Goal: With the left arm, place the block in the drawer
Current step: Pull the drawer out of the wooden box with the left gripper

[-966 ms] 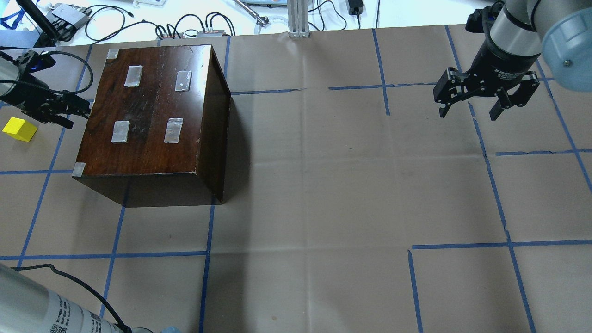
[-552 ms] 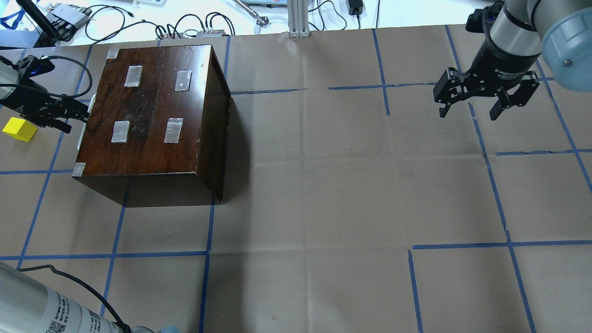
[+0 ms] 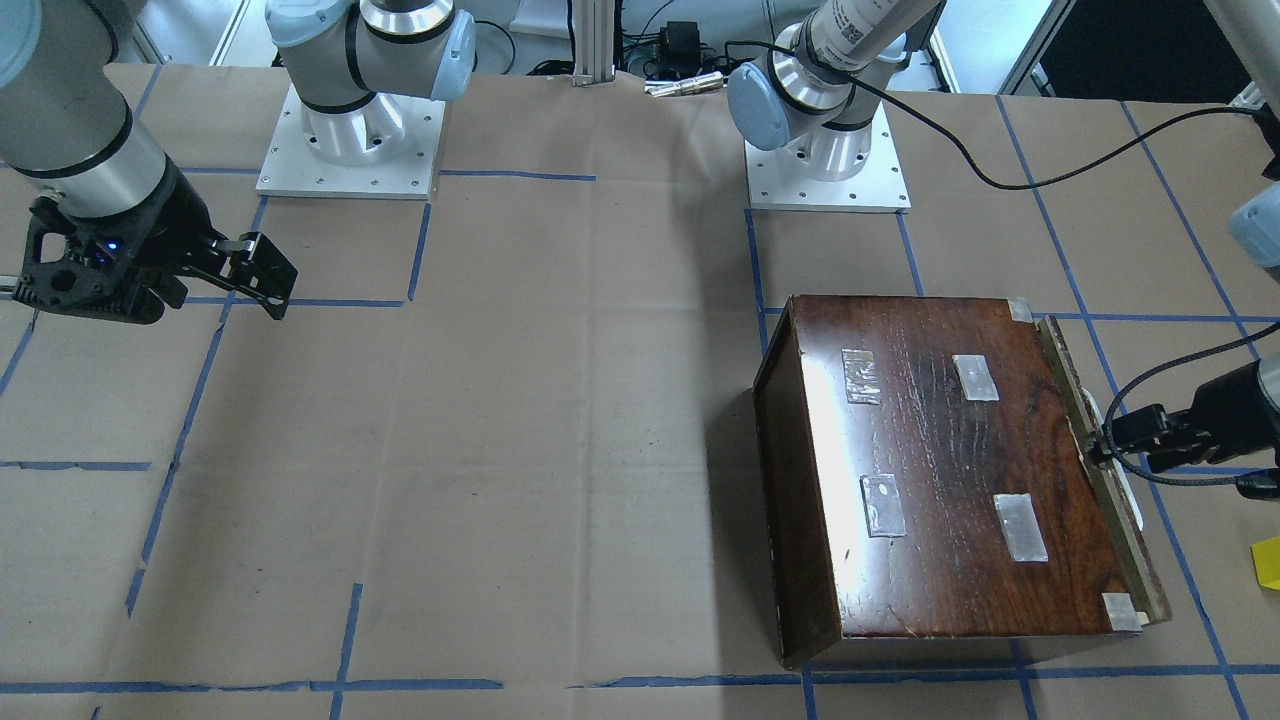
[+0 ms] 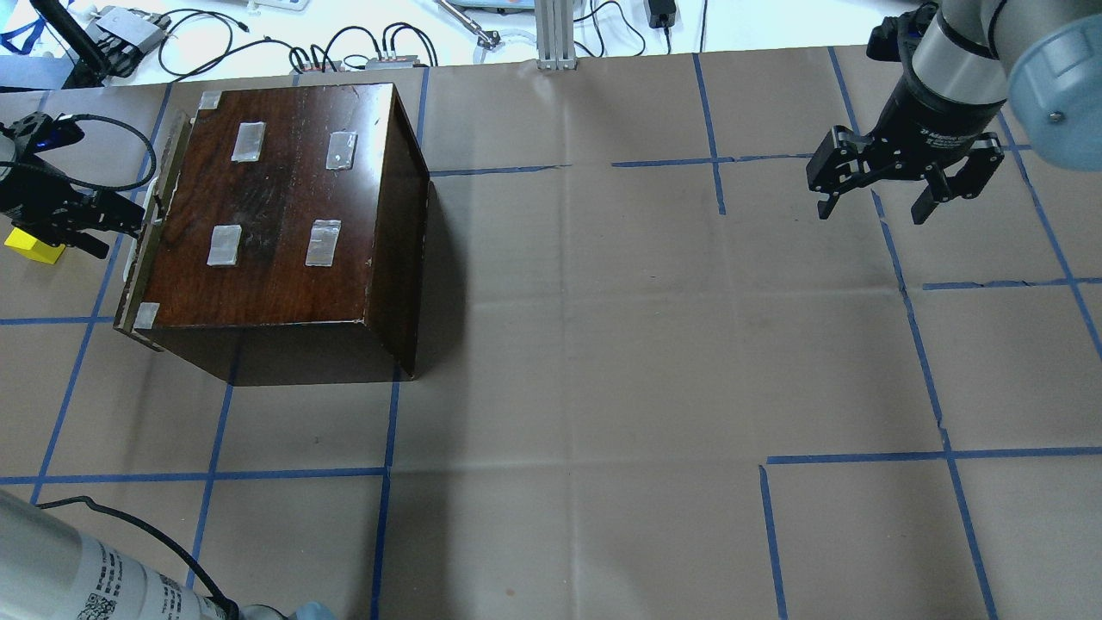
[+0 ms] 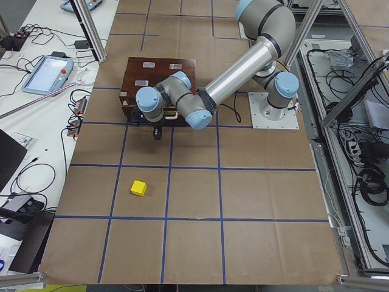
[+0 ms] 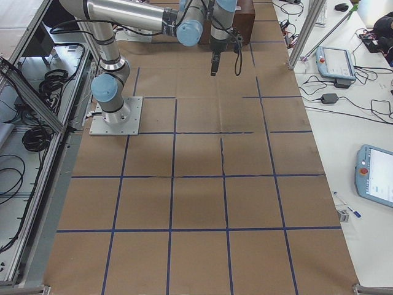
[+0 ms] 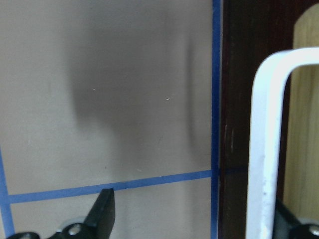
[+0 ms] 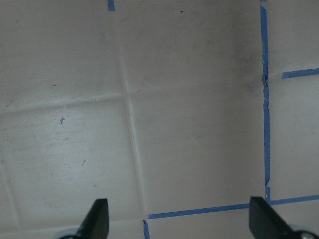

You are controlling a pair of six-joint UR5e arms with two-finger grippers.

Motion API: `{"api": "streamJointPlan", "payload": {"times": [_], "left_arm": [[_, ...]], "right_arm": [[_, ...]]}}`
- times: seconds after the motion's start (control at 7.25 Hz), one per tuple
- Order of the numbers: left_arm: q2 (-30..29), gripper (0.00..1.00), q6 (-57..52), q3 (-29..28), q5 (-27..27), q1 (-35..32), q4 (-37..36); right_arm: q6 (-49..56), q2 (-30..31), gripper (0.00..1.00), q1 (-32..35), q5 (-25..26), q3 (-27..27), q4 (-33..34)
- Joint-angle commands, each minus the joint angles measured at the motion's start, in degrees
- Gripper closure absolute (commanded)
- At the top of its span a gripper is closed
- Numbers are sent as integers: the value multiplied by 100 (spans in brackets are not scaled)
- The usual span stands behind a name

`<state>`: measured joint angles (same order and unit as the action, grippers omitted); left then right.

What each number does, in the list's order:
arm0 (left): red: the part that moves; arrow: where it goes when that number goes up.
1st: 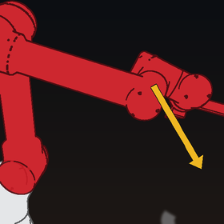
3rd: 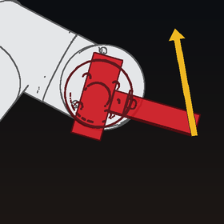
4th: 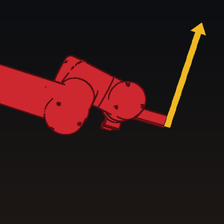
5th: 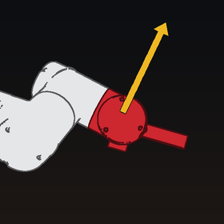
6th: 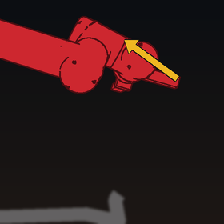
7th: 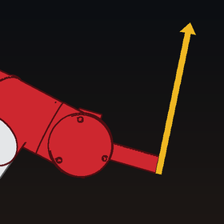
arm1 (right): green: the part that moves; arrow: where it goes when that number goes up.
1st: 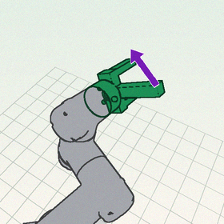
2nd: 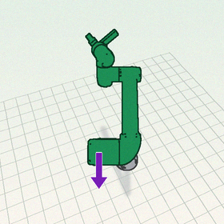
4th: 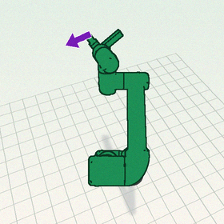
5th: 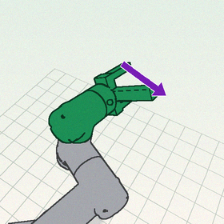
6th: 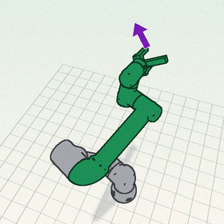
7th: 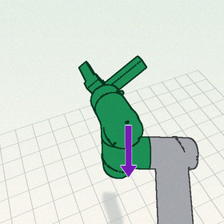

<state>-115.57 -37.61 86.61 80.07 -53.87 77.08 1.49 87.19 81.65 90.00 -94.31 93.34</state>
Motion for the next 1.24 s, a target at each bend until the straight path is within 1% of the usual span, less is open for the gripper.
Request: {"api": "streamJointPlan", "payload": {"times": [0.0,0.55,1.1], "left_arm": [[25,2,-10,-39,254,148,0],[8,2,-246,-74,255,455,0],[-1,2,-264,-136,299,606,-9]], "right_arm": [[0,0,0,0,0,9,0],[-9,0,0,0,0,0,0],[0,0,0,0,0,0,0]]}}
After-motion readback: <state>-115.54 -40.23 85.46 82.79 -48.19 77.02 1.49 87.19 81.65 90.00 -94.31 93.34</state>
